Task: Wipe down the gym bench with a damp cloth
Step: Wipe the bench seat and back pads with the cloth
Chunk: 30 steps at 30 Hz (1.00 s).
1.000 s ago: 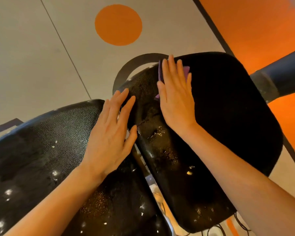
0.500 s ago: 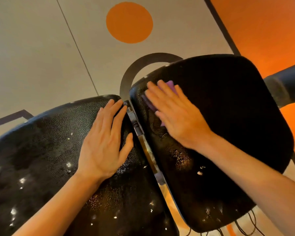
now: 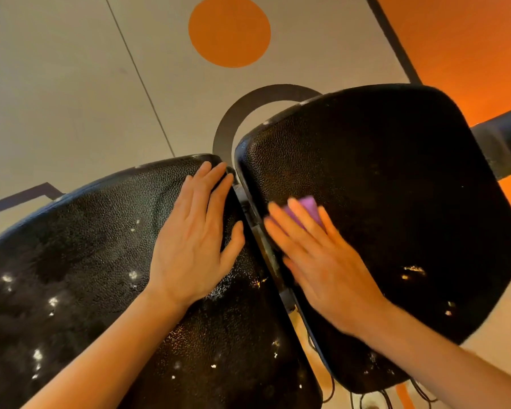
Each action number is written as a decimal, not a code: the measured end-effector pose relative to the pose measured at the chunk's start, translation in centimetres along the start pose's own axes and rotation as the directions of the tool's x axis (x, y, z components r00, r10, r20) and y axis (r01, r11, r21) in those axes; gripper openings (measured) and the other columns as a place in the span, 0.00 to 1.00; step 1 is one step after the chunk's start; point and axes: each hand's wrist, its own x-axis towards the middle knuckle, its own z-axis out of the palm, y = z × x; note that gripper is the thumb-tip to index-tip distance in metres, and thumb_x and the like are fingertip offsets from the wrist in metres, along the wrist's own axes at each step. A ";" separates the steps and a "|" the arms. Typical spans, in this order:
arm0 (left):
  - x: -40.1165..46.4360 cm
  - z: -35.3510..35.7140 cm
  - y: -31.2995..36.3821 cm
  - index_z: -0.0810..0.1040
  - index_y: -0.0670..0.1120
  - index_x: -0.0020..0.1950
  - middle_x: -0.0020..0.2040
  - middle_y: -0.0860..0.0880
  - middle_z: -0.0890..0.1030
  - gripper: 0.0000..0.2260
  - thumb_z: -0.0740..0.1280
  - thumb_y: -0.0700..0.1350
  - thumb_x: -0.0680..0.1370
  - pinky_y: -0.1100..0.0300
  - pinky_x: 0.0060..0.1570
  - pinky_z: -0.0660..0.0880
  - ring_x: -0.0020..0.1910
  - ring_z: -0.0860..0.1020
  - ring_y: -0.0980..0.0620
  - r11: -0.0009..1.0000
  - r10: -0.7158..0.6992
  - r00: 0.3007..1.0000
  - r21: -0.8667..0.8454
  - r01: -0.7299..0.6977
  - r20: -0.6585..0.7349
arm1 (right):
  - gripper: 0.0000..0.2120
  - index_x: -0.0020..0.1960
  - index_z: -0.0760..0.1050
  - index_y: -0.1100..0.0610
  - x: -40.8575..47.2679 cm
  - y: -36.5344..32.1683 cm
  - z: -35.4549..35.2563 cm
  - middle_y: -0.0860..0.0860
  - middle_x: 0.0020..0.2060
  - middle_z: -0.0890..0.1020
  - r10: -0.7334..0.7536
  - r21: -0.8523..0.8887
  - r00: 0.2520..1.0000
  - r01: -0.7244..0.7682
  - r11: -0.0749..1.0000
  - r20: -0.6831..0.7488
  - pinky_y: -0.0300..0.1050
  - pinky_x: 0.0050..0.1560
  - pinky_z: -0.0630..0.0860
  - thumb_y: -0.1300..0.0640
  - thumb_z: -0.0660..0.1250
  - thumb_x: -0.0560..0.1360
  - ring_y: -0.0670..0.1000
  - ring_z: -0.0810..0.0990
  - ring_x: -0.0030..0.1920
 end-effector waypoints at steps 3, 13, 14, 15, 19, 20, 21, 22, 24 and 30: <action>-0.2 -0.1 0.1 0.63 0.39 0.75 0.75 0.43 0.64 0.28 0.57 0.54 0.80 0.53 0.78 0.50 0.78 0.55 0.46 1.000 -0.001 1.000 -0.010 0.001 -0.004 | 0.26 0.78 0.53 0.53 0.4 -0.1 0.2 0.50 0.78 0.52 0.034 0.005 0.999 -0.034 0.999 0.001 0.58 0.75 0.55 0.52 0.52 0.81 0.53 0.48 0.78; -1.7 -1.0 1.7 0.64 0.43 0.76 0.76 0.44 0.62 0.26 0.60 0.52 0.79 0.48 0.78 0.48 0.79 0.54 0.44 0.993 -0.004 1.000 -0.119 0.003 -0.011 | 0.26 0.78 0.54 0.54 -4.9 -2.0 0.9 0.52 0.78 0.53 0.110 -0.046 0.994 -0.109 0.993 0.022 0.58 0.75 0.55 0.54 0.53 0.80 0.54 0.48 0.78; -2.4 -0.7 2.3 0.64 0.44 0.76 0.76 0.44 0.61 0.27 0.61 0.52 0.79 0.48 0.78 0.48 0.79 0.53 0.44 0.990 -0.011 1.000 -0.144 0.011 0.000 | 0.26 0.77 0.55 0.54 -4.8 -1.8 0.9 0.52 0.78 0.54 0.114 -0.036 0.993 -0.114 0.993 0.021 0.58 0.74 0.56 0.54 0.54 0.80 0.54 0.49 0.78; -2.9 -0.3 2.8 0.64 0.44 0.76 0.77 0.45 0.61 0.27 0.61 0.51 0.79 0.48 0.78 0.49 0.79 0.53 0.45 0.986 -0.008 1.000 -0.165 0.011 0.022 | 0.26 0.77 0.56 0.54 -3.1 -1.4 0.9 0.52 0.78 0.55 0.126 -0.023 0.992 -0.126 0.992 -0.012 0.58 0.74 0.57 0.54 0.54 0.80 0.54 0.50 0.78; -4.1 1.6 3.8 0.64 0.43 0.75 0.76 0.45 0.62 0.26 0.58 0.52 0.79 0.53 0.79 0.44 0.79 0.52 0.46 0.990 0.003 0.998 -0.142 0.007 0.066 | 0.25 0.77 0.56 0.57 7.2 -0.2 -0.7 0.54 0.77 0.57 0.264 -0.021 0.953 -0.270 0.963 -0.146 0.58 0.76 0.53 0.53 0.49 0.82 0.56 0.53 0.77; -4.1 1.8 3.8 0.64 0.42 0.75 0.76 0.45 0.63 0.27 0.58 0.52 0.79 0.54 0.78 0.44 0.79 0.53 0.47 0.991 0.000 0.998 -0.136 0.009 0.064 | 0.25 0.77 0.55 0.57 7.2 -0.1 -0.5 0.54 0.77 0.56 0.273 -0.026 0.951 -0.280 0.960 -0.145 0.58 0.76 0.52 0.53 0.49 0.82 0.56 0.52 0.78; -4.1 1.9 3.8 0.64 0.42 0.75 0.75 0.44 0.63 0.27 0.59 0.52 0.79 0.54 0.78 0.44 0.79 0.53 0.47 0.990 -0.003 0.998 -0.139 0.012 0.061 | 0.25 0.77 0.54 0.57 5.6 -0.3 0.0 0.54 0.78 0.54 0.252 -0.047 0.957 -0.261 0.964 -0.144 0.58 0.76 0.52 0.53 0.49 0.82 0.56 0.50 0.78; -4.0 1.8 3.7 0.64 0.42 0.75 0.75 0.44 0.64 0.27 0.59 0.52 0.79 0.53 0.78 0.46 0.79 0.53 0.46 0.990 -0.004 0.998 -0.142 0.012 0.058 | 0.25 0.78 0.53 0.56 2.8 -0.9 0.6 0.54 0.78 0.53 0.231 -0.062 0.966 -0.239 0.969 -0.117 0.58 0.76 0.53 0.53 0.50 0.82 0.55 0.49 0.78; -4.0 1.7 3.7 0.65 0.42 0.75 0.75 0.44 0.64 0.27 0.57 0.52 0.79 0.51 0.78 0.48 0.79 0.54 0.45 0.991 -0.002 0.998 -0.134 0.010 0.059 | 0.27 0.78 0.52 0.55 -3.9 -2.8 1.3 0.52 0.78 0.50 0.219 -0.086 0.976 -0.220 0.972 -0.018 0.57 0.76 0.55 0.54 0.54 0.81 0.54 0.46 0.78; -4.2 1.9 3.6 0.66 0.43 0.74 0.75 0.44 0.64 0.25 0.58 0.52 0.79 0.52 0.78 0.45 0.79 0.53 0.46 0.991 -0.003 0.999 -0.131 0.010 0.053 | 0.25 0.77 0.56 0.57 0.3 -1.3 0.9 0.53 0.77 0.56 0.287 0.026 0.954 -0.286 0.958 -0.086 0.58 0.76 0.55 0.54 0.51 0.81 0.54 0.52 0.78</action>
